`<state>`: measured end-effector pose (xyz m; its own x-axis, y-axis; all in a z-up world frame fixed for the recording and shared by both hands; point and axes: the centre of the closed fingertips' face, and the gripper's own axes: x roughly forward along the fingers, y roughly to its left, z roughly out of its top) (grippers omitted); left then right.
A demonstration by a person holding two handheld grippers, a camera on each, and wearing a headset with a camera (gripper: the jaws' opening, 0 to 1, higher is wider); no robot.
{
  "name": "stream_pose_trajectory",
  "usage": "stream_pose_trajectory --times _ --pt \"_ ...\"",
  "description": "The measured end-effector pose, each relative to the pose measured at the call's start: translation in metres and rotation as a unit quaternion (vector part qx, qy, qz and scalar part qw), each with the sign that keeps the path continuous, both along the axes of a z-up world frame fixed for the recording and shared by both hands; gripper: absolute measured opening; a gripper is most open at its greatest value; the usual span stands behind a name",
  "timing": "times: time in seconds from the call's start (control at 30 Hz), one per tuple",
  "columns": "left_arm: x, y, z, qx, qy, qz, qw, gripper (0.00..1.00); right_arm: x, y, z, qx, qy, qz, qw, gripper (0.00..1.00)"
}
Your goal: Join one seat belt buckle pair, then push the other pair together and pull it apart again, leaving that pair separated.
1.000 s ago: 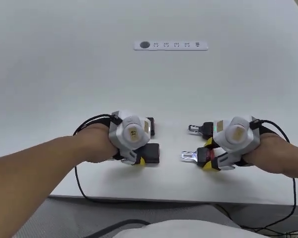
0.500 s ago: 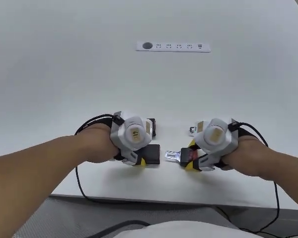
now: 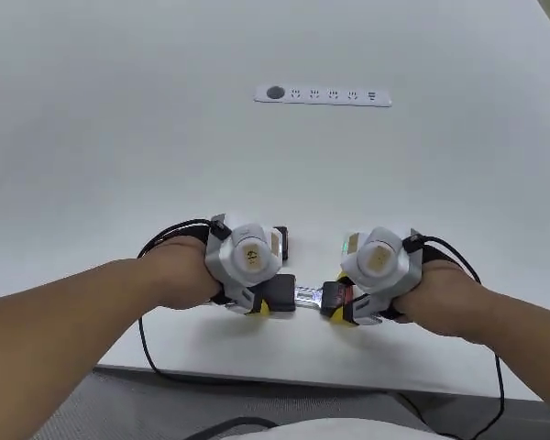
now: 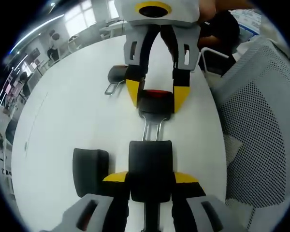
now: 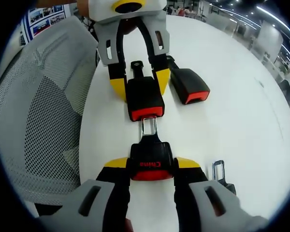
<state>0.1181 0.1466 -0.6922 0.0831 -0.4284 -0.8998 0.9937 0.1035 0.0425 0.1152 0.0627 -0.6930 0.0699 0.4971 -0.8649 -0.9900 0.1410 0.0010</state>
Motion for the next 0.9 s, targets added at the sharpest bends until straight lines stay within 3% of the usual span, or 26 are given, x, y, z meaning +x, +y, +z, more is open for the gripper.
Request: stream_pose_trajectory --times 0.17,0.47,0.63,0.9 --pt "0.0 0.0 -0.001 0.002 0.001 0.001 1.0 0.33 0.001 0.003 0.003 0.002 -0.015 0.008 0.9999 0.34" --pt "-0.001 0.0 -0.001 0.002 -0.001 -0.003 1.0 0.33 0.001 0.01 0.001 0.017 -0.012 0.013 0.9997 0.34" --pt "-0.003 -0.003 0.0 -0.012 -0.004 -0.021 0.9997 0.33 0.0 0.011 0.0 0.031 -0.011 0.024 0.9991 0.34" --pt "-0.002 -0.003 -0.001 -0.001 -0.001 -0.02 0.9998 0.33 0.001 0.013 0.0 0.027 -0.012 0.038 0.9988 0.33"
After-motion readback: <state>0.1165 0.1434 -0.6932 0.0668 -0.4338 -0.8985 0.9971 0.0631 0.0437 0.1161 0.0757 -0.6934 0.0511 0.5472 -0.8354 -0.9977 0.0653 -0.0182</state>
